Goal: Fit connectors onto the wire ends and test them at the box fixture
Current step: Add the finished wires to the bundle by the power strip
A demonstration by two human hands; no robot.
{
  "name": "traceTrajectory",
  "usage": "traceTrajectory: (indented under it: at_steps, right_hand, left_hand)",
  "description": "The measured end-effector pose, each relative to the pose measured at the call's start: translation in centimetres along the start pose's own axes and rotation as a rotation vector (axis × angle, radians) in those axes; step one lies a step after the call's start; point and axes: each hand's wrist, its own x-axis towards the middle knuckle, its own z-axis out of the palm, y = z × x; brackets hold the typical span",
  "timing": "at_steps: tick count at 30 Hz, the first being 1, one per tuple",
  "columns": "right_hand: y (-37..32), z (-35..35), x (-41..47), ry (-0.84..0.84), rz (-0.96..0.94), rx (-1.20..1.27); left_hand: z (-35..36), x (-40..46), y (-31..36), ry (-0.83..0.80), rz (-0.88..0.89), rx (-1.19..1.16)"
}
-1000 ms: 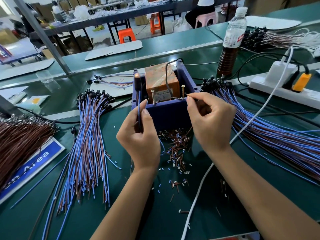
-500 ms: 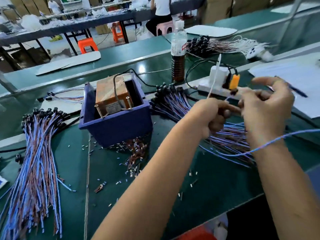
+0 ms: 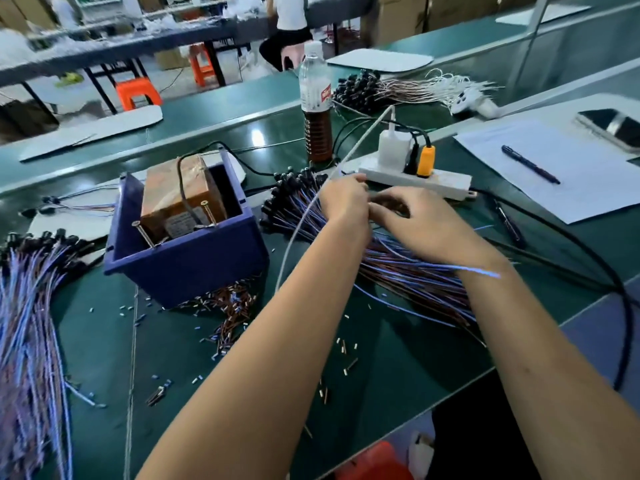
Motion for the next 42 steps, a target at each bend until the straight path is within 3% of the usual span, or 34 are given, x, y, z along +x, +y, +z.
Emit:
traceTrajectory:
  at_steps: [3, 7, 10, 13, 18, 24, 27, 30, 34, 38, 42]
  right_hand:
    - [-1.2, -0.1, 0.1, -0.058, -0.012, -0.331]
    - [-1.8, -0.4, 0.3, -0.164, -0.076, -0.392]
    - [-1.6, -1.0, 0.3, -0.084, -0.193, -0.286]
    - [-1.1, -2.5, -0.4, -0.082, -0.153, -0.114]
    - [0.5, -5.1, -1.5, -0.185, -0.028, -0.457]
    - [-0.3, -2.3, -2.6, -0.101, 0.026, -0.566]
    - [-0.5, -0.9, -2.5, 0.086, -0.028, -0.465]
    - [-1.4, 0.6, -2.1, 0.208, -0.067, -0.319]
    - [-3.0, 2.7, -1.5, 0.297, -0.099, -0.211]
    - [-5.6, 4.4, -1.6, 0.444, -0.273, -0.096]
    - [-9.4, 6.7, -2.2, 0.456, -0.464, 0.012]
  left_hand:
    - [-0.8, 0.8, 1.1, -0.020, 0.070, -0.219]
    - [-1.8, 1.4, 2.0, -0.097, 0.054, -0.479]
    - [-2.7, 1.7, 2.4, -0.067, 0.096, -0.489]
    - [-3.5, 1.9, 2.5, -0.005, 0.176, -0.249]
    - [-5.7, 3.1, 1.6, 0.243, 0.352, 0.319]
    - [-6.9, 3.0, -0.4, 0.288, 0.532, 0.955]
    - [-6.7, 2.7, -0.3, 0.312, 0.585, 1.070]
    - [-6.7, 1.9, 0.1, 0.290, 0.520, 1.130]
    - [-7.6, 0.5, 0.5, 0.087, 0.332, 1.138]
    - [-10.5, -2.7, 2.2, -0.147, 0.174, 1.062]
    - [-15.3, -6.3, 4.8, -0.278, 0.101, 1.080]
